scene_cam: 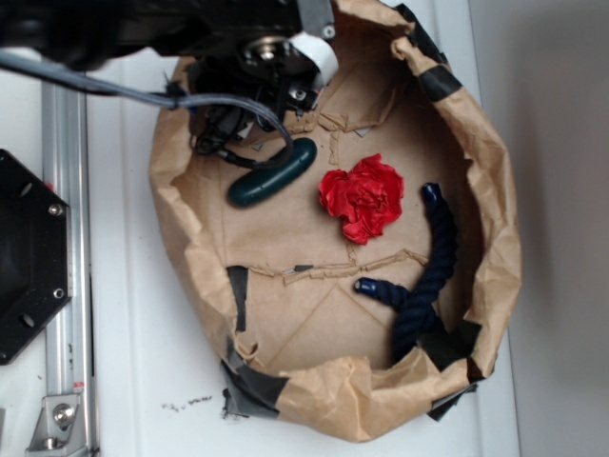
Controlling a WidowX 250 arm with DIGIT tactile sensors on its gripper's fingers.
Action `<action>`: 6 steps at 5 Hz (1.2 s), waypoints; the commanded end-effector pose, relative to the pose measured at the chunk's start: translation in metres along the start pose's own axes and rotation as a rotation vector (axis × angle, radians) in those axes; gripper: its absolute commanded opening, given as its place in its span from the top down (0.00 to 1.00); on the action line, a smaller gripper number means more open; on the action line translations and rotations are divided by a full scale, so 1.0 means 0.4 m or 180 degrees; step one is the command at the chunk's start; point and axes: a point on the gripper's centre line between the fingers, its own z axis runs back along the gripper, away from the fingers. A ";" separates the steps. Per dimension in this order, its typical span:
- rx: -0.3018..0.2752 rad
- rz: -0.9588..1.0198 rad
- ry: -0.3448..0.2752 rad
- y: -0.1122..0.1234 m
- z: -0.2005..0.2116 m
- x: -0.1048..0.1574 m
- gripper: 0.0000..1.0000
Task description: Grab the black box.
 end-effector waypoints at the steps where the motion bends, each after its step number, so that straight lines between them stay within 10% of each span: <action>1: 0.0077 0.0885 -0.0693 -0.009 0.324 0.123 1.00; 4: -0.0720 0.1466 -0.0521 -0.053 0.328 0.116 1.00; 6: -0.0654 0.1469 -0.0486 -0.077 0.334 0.133 1.00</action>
